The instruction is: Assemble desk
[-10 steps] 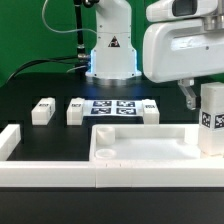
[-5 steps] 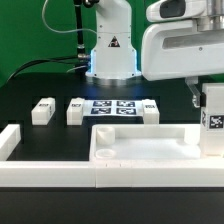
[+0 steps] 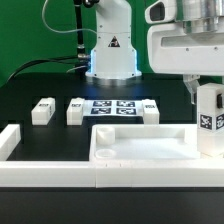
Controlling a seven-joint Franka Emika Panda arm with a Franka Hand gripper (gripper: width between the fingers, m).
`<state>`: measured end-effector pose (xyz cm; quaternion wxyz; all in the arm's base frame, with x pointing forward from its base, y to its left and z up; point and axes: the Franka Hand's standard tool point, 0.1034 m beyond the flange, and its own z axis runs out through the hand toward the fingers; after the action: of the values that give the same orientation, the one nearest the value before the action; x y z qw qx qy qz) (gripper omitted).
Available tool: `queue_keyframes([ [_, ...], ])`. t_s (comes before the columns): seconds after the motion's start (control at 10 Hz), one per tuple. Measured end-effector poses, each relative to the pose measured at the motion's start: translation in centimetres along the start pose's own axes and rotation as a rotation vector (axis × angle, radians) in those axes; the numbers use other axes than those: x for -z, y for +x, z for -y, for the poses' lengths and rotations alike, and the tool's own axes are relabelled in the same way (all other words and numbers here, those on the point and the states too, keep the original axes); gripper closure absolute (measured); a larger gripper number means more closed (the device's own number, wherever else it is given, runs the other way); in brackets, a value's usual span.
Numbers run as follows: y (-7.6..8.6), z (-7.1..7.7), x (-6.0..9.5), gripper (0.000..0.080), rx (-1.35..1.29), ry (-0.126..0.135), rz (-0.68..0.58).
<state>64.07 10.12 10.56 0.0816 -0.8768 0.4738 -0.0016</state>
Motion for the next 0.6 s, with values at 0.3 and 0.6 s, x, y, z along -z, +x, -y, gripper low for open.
queue_keyframes([
  [0.3,0.16,-0.18,-0.04,0.0511,-0.300,0.013,0.015],
  [0.6,-0.43,-0.05,-0.16,0.0511,-0.287,0.005,0.019],
])
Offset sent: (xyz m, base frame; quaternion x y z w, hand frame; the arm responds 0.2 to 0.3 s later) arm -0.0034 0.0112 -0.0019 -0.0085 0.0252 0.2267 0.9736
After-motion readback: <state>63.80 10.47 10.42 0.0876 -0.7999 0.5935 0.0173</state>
